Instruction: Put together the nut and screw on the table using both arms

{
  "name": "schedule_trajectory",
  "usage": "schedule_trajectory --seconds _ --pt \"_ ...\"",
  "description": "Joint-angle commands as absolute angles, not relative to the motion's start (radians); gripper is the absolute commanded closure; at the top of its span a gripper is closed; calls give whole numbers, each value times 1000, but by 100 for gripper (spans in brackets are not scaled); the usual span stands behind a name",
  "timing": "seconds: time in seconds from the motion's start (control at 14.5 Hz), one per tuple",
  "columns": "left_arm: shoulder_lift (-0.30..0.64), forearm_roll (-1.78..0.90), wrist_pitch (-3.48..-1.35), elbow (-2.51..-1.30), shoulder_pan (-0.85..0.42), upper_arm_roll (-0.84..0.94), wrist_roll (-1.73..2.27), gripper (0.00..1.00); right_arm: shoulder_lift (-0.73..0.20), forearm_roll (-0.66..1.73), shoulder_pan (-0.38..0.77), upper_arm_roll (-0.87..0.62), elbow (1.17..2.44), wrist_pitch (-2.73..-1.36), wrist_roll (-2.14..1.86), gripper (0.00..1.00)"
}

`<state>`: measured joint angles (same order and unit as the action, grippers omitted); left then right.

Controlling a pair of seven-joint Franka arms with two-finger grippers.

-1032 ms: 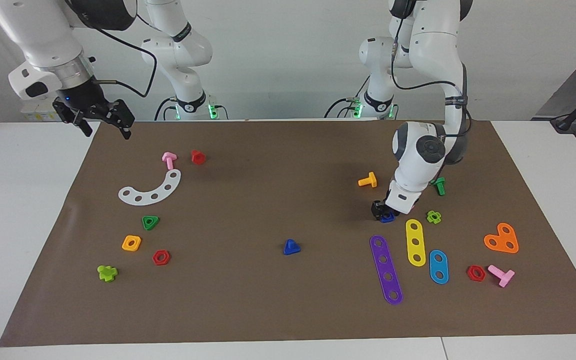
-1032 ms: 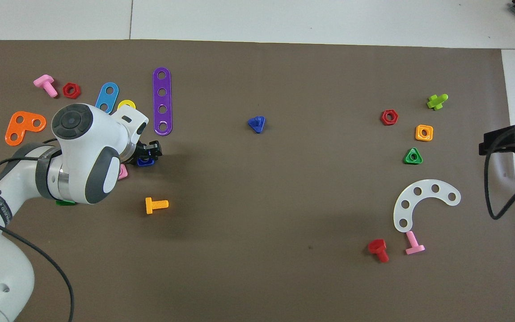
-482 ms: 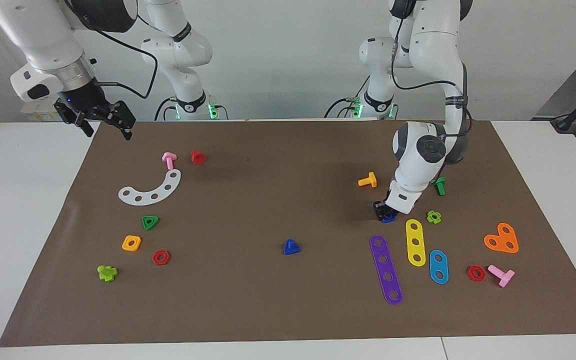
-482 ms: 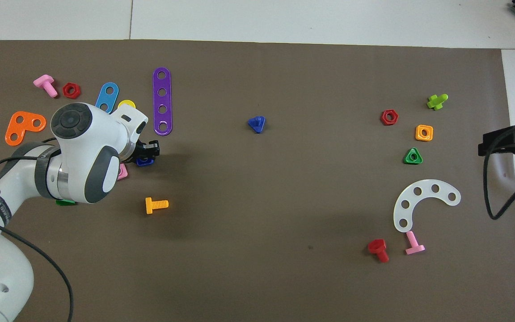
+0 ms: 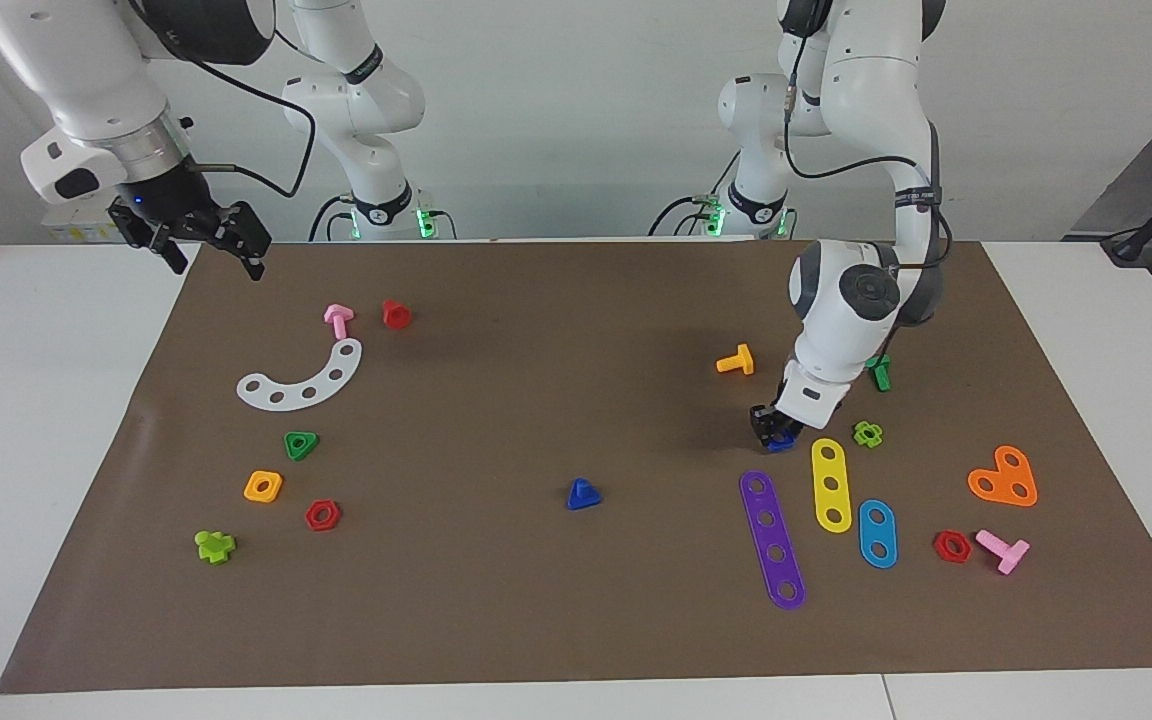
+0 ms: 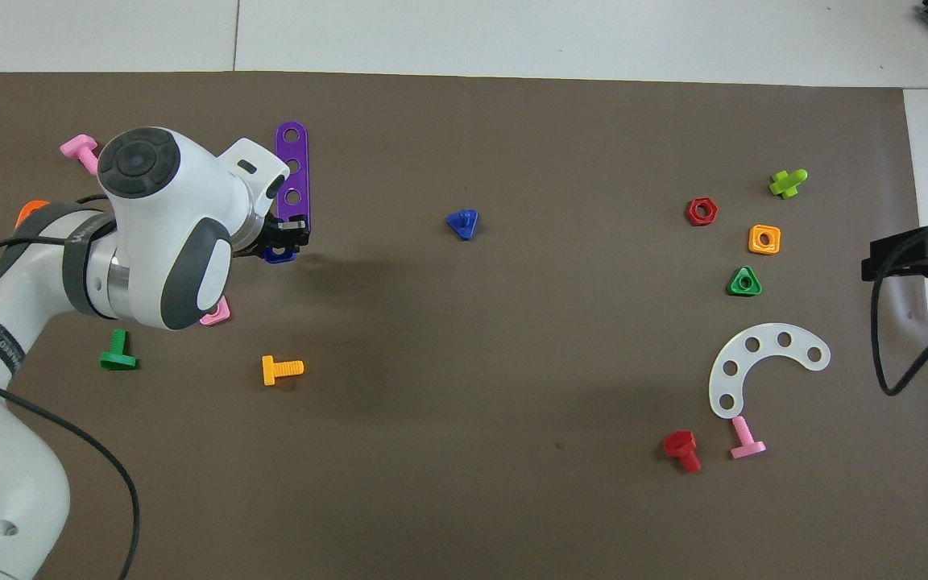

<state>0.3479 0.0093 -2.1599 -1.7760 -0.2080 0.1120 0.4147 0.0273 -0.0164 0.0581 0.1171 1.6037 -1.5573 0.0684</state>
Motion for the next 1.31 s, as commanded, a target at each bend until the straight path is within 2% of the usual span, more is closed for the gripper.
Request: schedule_trajectory --seconds 0.0,0.28,0.69,0.89,1.24 --pt "426 17 -2088 -1625 -287 97 471 80 44 -15 55 115 1621 -1560 75 0" --pt "557 -14 -1987 -1395 -400 95 547 83 44 -14 55 115 1621 -1560 77 0" --pt "678 -15 -1979 -1204 -466 94 563 83 44 -14 55 115 1621 -1560 80 0" --pt "790 -14 -1970 -1076 -506 84 564 83 44 -14 55 115 1621 -1560 80 0" --pt "821 -6 -1970 -1039 -552 81 563 82 44 -14 55 115 1621 -1560 75 0"
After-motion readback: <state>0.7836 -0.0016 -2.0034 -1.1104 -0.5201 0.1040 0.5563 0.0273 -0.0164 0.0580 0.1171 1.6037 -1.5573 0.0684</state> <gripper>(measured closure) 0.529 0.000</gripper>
